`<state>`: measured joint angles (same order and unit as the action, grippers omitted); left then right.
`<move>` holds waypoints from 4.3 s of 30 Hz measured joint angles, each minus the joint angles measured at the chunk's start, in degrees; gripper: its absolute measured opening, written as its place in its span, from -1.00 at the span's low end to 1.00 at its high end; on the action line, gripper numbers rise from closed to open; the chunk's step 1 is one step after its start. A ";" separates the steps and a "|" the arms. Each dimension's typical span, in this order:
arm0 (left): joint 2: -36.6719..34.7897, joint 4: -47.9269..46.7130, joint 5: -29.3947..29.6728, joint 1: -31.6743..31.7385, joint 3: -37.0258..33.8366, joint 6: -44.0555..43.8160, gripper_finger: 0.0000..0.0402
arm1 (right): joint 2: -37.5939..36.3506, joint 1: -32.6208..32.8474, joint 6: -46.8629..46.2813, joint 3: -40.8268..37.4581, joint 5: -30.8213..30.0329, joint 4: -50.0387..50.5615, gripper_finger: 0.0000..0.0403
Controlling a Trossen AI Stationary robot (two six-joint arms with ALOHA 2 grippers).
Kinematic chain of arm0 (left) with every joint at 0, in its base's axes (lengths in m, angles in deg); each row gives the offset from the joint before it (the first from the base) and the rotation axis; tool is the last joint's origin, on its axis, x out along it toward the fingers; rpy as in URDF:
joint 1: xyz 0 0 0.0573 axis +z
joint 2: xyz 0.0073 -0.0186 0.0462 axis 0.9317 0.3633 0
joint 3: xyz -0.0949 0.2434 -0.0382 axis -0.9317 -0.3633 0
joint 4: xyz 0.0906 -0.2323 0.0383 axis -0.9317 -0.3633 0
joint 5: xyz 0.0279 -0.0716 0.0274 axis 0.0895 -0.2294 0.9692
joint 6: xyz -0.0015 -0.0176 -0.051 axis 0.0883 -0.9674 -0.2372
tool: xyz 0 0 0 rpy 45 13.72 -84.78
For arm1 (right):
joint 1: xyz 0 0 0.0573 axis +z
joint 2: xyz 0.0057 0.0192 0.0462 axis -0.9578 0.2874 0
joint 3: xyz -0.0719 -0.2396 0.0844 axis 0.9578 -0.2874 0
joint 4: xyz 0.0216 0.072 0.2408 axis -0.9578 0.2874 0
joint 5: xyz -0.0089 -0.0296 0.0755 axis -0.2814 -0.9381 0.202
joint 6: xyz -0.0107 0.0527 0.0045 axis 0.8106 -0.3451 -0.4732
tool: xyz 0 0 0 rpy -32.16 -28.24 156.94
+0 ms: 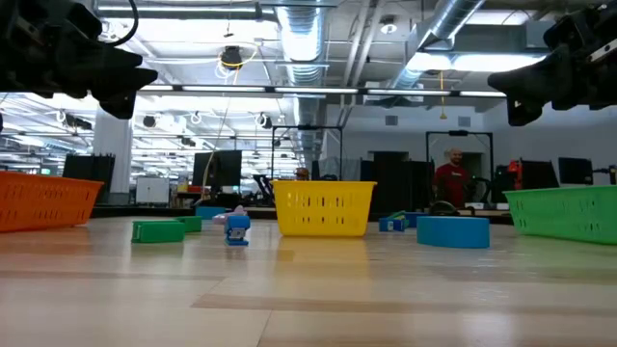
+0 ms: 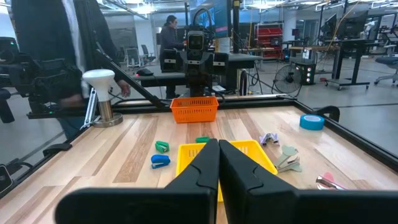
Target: Pick and place Stapler, Stapler remover, tape
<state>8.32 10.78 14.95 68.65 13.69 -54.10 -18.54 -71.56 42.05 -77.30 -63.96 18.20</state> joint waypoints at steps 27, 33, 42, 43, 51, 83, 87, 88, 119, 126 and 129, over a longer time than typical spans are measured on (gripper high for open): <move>0.00 0.02 0.00 0.00 -0.01 0.02 -0.26 | 0.00 0.02 0.00 -0.02 -0.02 0.00 -1.00; -0.02 0.02 -0.01 0.01 0.00 0.01 -0.26 | 0.01 0.02 -0.02 -0.01 0.00 0.00 -1.00; 0.00 0.00 0.00 -0.01 0.00 0.00 -0.26 | 0.00 0.02 0.00 -0.02 0.00 0.00 -1.00; -0.02 0.00 0.00 0.00 -0.02 0.00 -0.26 | 0.02 0.02 -0.01 0.00 -0.02 0.00 -1.00; -0.01 0.01 -0.02 0.00 0.00 0.01 -0.26 | 0.02 0.02 -0.02 0.00 0.00 0.00 -1.00; -0.01 0.01 0.00 0.01 -0.01 0.01 -0.26 | 0.02 0.00 -0.01 -0.02 -0.02 0.00 -1.00; -0.01 0.00 -0.01 0.01 -0.01 0.00 -0.26 | 0.00 0.01 0.11 0.00 -0.02 0.00 -1.00; -0.01 0.00 -0.01 0.01 -0.01 0.00 -0.26 | 0.00 0.02 0.11 -0.02 -0.02 0.00 -1.00; 0.00 0.02 -0.02 0.00 0.00 0.00 -0.26 | 4.37 -1.58 -9.10 7.10 -6.68 -14.24 -1.00; -0.02 0.02 -0.02 0.00 -0.01 0.00 -0.26 | 10.68 -1.55 -9.05 13.40 -6.67 -13.84 -1.00; -0.02 0.00 -0.02 0.01 -0.02 0.00 -0.26 | 13.47 -1.55 -8.92 16.32 -6.61 -13.81 -1.00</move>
<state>8.30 10.78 14.93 68.66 13.67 -54.10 -5.07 -73.11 33.13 -60.99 -70.57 4.39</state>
